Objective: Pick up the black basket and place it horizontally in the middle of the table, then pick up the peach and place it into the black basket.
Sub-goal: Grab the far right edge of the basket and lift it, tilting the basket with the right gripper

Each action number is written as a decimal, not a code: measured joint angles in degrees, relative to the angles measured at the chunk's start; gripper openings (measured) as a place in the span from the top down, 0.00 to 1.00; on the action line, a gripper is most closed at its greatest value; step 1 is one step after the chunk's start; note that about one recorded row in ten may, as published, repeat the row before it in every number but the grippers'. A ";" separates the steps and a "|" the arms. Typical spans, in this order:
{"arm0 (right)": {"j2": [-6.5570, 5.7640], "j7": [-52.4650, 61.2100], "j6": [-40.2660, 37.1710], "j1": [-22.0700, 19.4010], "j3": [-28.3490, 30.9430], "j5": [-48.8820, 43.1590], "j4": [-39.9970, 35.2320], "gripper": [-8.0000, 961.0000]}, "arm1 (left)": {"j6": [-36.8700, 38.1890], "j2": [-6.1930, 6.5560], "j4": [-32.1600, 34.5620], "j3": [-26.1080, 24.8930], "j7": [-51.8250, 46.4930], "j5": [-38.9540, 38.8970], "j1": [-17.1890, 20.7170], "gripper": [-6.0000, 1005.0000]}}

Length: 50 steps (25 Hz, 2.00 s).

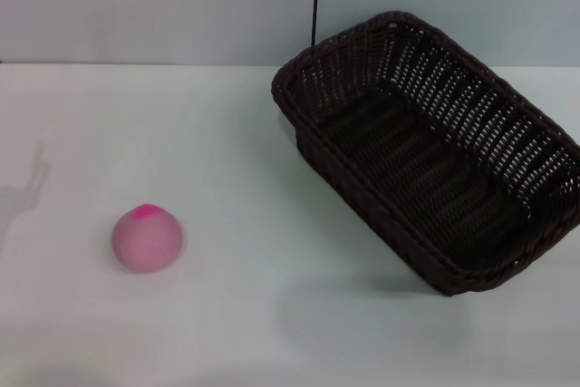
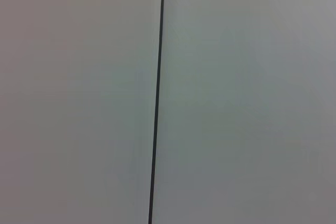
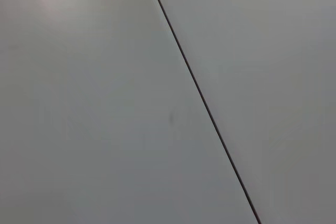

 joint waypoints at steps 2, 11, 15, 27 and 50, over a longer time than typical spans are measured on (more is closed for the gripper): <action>-0.06 3.39 0.39 -0.46 0.01 -1.09 -2.97 0.30 | 0.04 0.05 0.08 0.00 -0.73 -0.01 0.00 0.21; -0.24 52.80 1.30 -3.43 0.24 -19.11 -47.80 0.30 | -0.81 0.24 3.47 0.91 -4.90 0.22 -1.68 0.21; -1.14 74.41 -1.17 -0.68 -1.45 -32.98 -72.35 0.30 | -0.52 0.15 2.97 1.65 -5.22 0.22 -1.24 0.21; -8.10 90.52 -5.40 15.88 -16.61 -63.32 -69.68 0.30 | 2.42 -0.03 3.03 4.34 -8.03 0.19 0.40 0.21; -6.36 81.84 26.50 26.33 -35.64 -63.38 -38.15 0.30 | 2.98 -0.28 0.54 7.67 -8.15 0.29 3.22 0.21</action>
